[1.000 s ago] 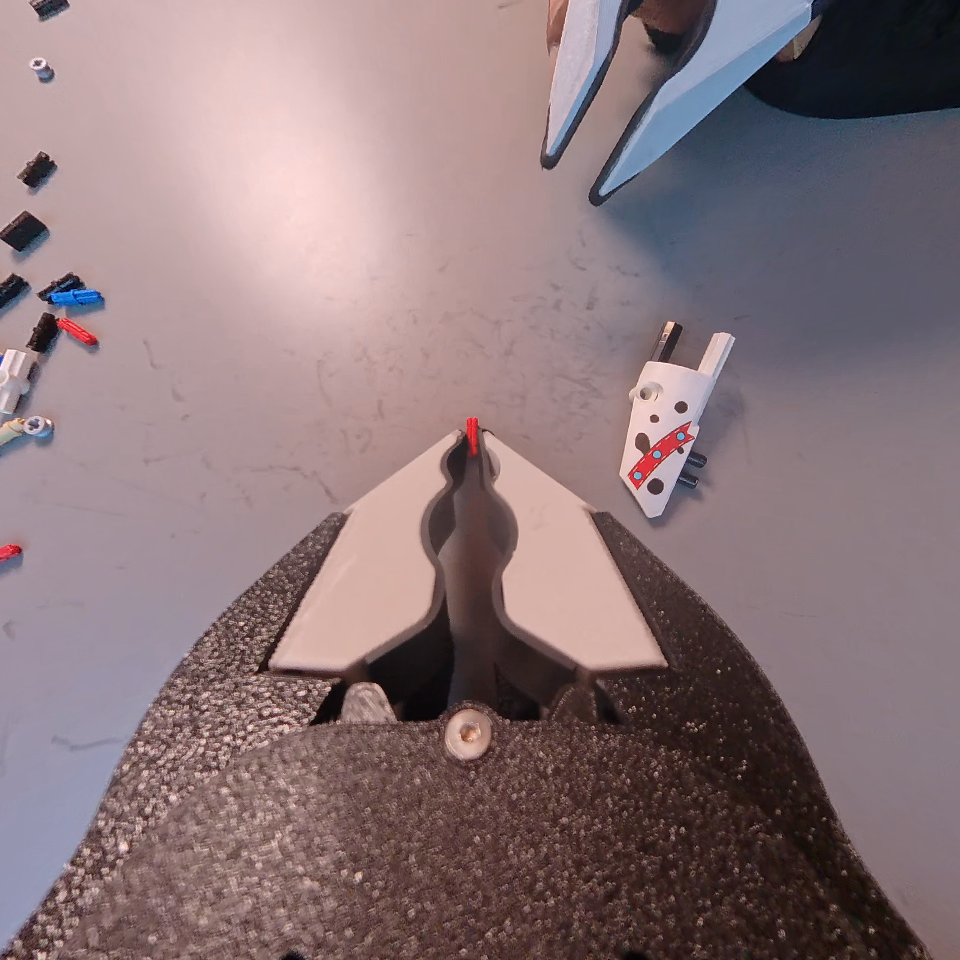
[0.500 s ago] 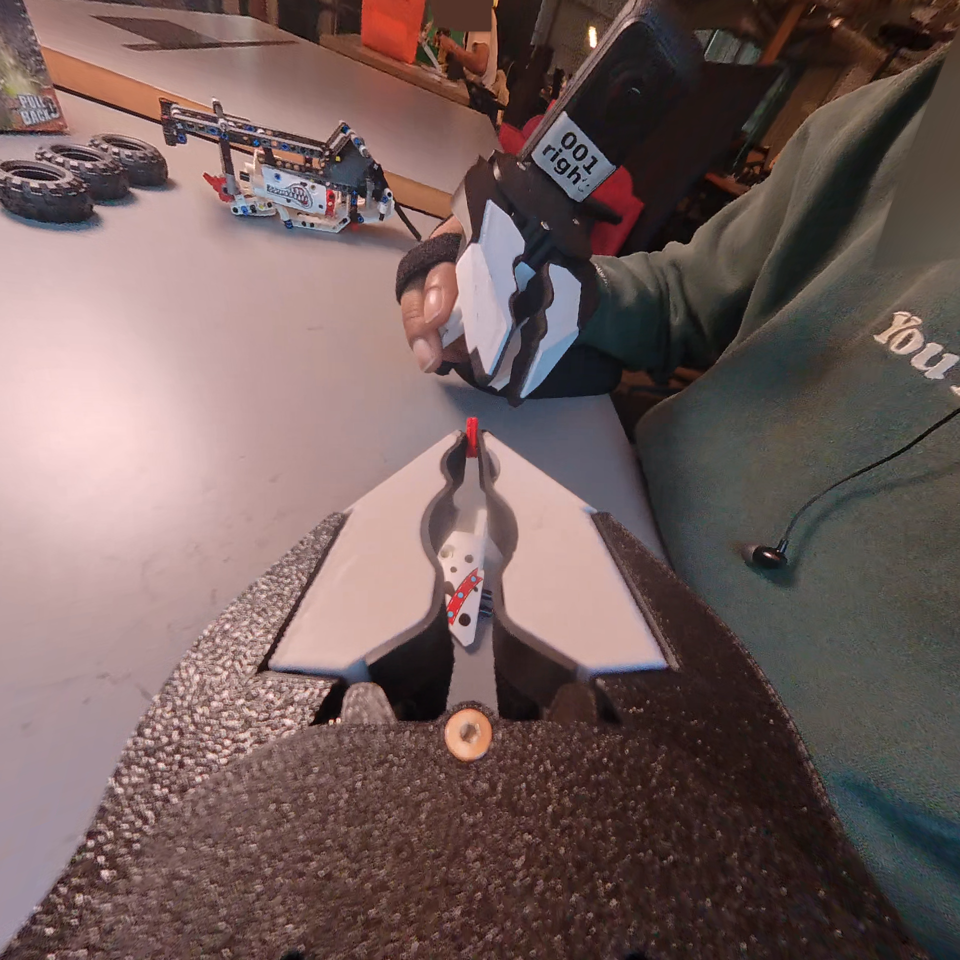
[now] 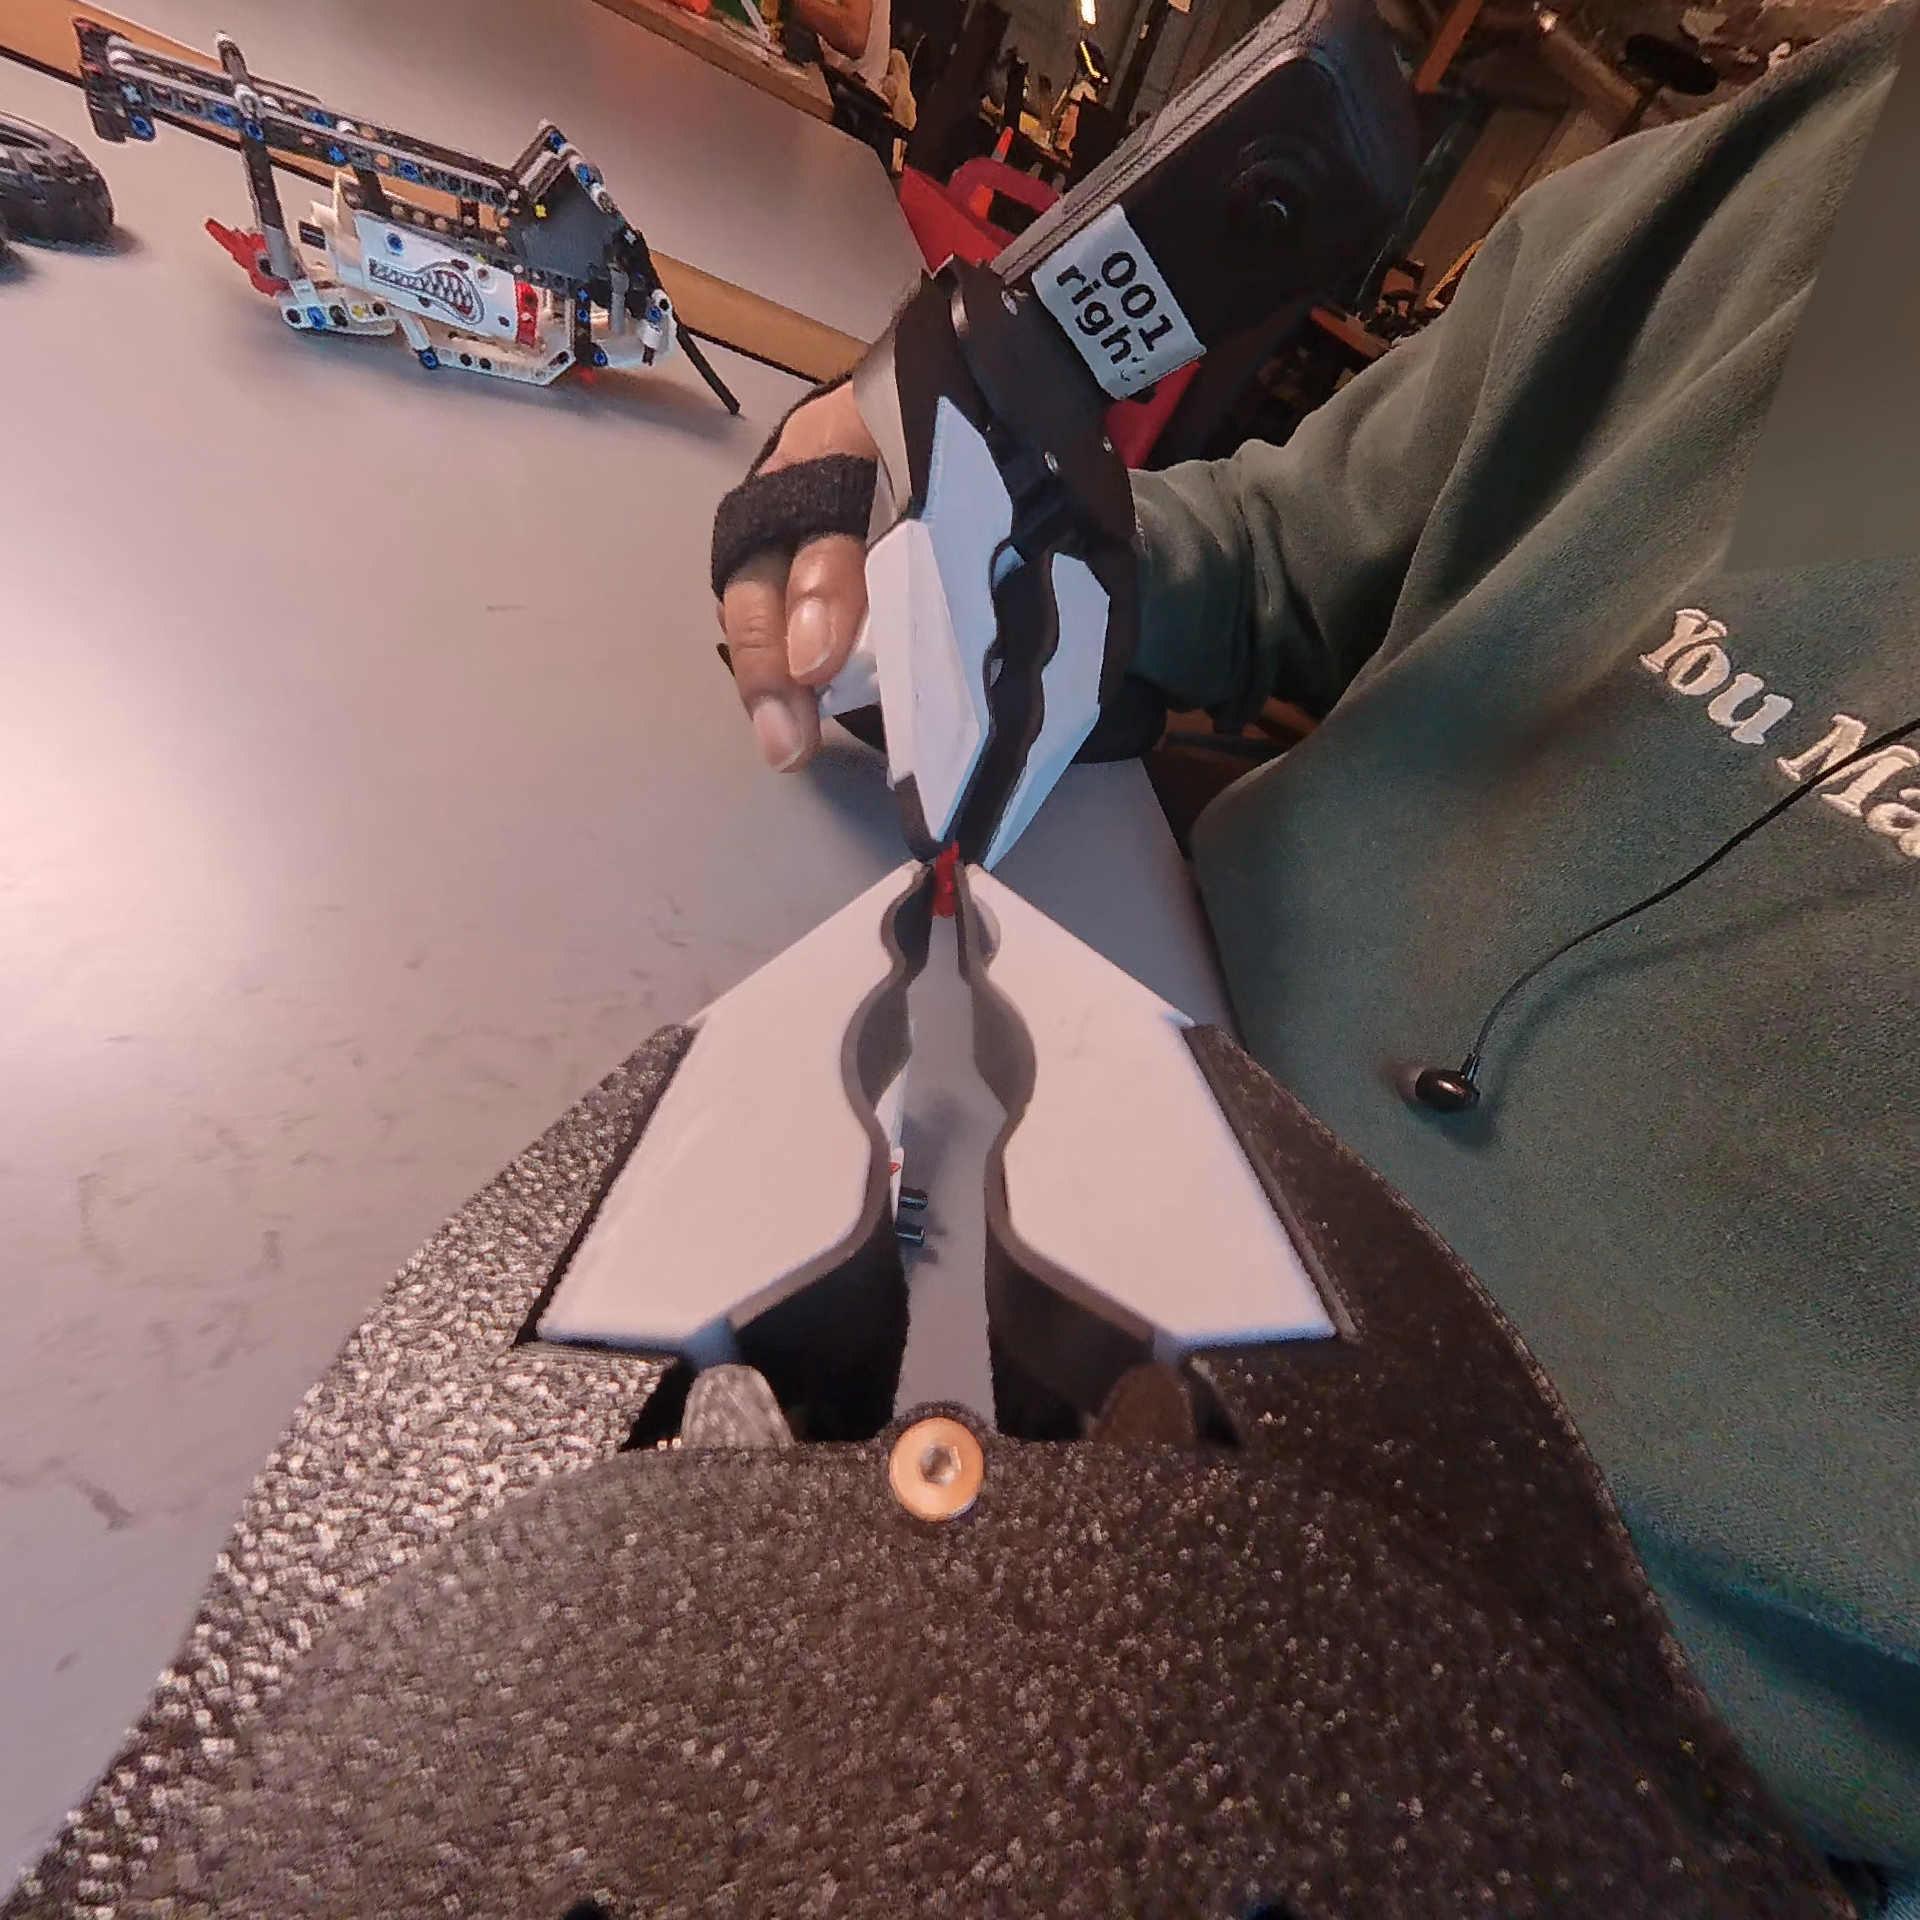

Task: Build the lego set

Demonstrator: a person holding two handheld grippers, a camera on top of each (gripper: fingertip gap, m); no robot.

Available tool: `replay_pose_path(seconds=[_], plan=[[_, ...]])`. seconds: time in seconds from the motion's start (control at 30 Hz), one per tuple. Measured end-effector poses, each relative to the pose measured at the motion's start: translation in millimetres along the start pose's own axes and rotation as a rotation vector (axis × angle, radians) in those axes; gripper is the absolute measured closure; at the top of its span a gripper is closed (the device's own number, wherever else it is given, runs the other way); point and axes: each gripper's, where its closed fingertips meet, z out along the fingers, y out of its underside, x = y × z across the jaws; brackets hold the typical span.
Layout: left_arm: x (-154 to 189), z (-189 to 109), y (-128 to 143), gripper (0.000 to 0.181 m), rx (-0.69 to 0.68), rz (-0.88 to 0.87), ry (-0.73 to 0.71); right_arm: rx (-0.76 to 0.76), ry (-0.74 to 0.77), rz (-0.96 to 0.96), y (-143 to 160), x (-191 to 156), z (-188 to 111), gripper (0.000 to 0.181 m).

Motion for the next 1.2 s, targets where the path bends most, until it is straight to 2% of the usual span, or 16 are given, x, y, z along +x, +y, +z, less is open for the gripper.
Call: replay_pose_path(seconds=[0.17,0.23,0.3,0.43,0.53,1.07,1.2], plan=[[1,-2,-2,0.176,0.015,-0.005,0.007,0.015,-0.013,0.03,-2,0,-2,0.178],[2,-5,-6,0.167,0.037,-0.012,0.011,0.027,-0.002,0.038,-3,3,-4,0.178],[3,-8,-8,0.165,0.053,-0.016,0.014,0.042,0.002,0.044,-6,4,-6,0.178],[6,-5,-7,0.167,0.049,-0.015,0.027,0.059,0.005,0.046,-10,4,-6,0.178],[8,-4,-8,0.177,0.049,-0.01,0.035,0.065,-0.007,0.051,-11,1,-5,0.178],[11,-2,-4,0.178,0.02,-0.062,0.072,0.04,-0.013,0.017,-10,-5,-2,0.177],[7,-3,-4,0.177,0.021,-0.051,0.037,0.022,-0.009,0.032,-7,-2,-2,0.177]])
